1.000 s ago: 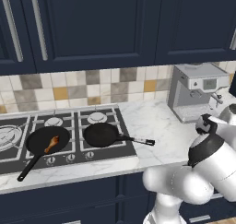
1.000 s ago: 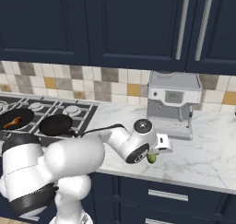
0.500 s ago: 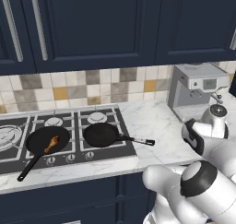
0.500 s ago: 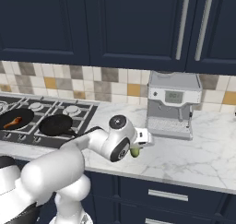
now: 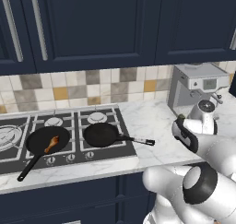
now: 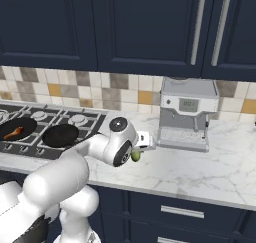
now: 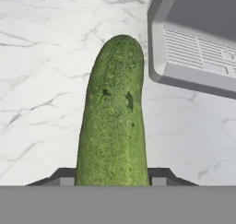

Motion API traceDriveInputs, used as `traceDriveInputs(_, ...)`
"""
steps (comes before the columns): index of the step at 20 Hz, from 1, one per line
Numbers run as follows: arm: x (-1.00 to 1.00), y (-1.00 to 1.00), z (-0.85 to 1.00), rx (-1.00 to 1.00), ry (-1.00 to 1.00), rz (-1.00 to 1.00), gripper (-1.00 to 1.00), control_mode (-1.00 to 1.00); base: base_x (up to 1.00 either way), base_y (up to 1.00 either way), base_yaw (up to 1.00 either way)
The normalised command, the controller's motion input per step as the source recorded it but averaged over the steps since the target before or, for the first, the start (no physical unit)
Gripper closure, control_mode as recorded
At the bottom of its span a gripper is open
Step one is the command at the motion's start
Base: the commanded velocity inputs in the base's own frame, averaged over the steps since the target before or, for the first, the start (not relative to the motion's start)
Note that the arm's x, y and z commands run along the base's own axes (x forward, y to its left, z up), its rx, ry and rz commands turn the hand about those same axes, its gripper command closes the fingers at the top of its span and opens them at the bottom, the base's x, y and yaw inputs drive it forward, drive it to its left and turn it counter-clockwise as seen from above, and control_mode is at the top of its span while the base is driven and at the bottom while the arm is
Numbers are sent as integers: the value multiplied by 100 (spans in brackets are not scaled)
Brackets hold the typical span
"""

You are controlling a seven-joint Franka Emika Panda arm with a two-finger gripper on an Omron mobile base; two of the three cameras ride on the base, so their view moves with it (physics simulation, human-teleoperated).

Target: Place both pans onto different burners. Then place the cucumber and the chicken drumstick on different pans.

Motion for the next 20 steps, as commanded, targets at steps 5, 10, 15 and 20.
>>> traceDriveInputs(5, 24, 54, 0, 12, 6, 4, 100, -100, 0, 0, 0)
traceDriveInputs(10, 14, 63, 12, 0, 5, 1, 100, -100, 0, 0, 0)
traceDriveInputs(15, 16, 68, 3, 0, 6, 2, 100, -100, 0, 0, 0)
traceDriveInputs(20, 20, 64, 0, 1, 4, 4, 100, -100, 0, 0, 0)
